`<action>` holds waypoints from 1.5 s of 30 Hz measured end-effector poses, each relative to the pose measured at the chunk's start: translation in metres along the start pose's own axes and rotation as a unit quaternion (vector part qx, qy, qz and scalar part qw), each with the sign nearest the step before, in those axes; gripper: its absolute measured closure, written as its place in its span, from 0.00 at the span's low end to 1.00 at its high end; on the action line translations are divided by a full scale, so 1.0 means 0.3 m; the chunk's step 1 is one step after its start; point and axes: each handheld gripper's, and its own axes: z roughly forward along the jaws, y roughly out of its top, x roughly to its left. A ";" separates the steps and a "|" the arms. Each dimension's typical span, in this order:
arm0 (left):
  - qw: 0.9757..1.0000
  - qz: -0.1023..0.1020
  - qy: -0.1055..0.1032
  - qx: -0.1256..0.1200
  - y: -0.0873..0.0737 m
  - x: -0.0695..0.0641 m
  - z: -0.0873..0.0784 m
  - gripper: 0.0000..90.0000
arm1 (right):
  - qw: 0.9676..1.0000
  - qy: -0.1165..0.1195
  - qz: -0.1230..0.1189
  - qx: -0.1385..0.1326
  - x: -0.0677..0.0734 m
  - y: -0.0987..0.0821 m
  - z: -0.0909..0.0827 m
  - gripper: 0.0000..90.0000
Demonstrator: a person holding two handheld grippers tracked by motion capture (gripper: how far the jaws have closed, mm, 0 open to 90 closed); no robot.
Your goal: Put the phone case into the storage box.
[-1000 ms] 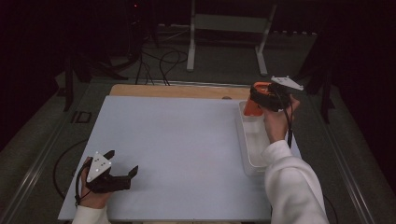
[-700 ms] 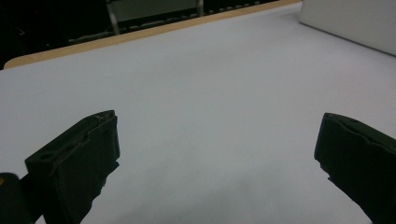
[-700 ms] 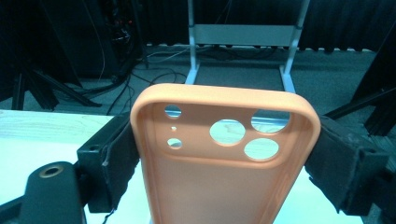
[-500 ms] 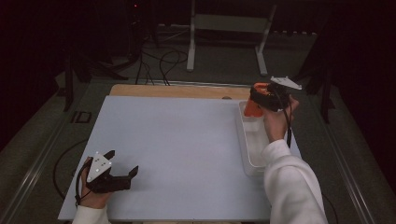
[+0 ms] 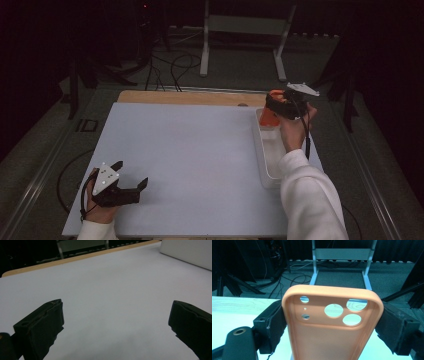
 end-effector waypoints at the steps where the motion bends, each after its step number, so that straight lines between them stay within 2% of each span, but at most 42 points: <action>1: 1.000 0.000 0.000 -0.001 0.000 0.000 0.000 0.01 | 1.000 -0.001 0.000 0.001 0.001 -0.001 0.002 0.18; 45: 1.000 0.001 0.000 -0.003 0.002 0.001 -0.004 0.01 | 1.000 0.001 -0.002 0.025 0.011 -0.068 0.058 0.18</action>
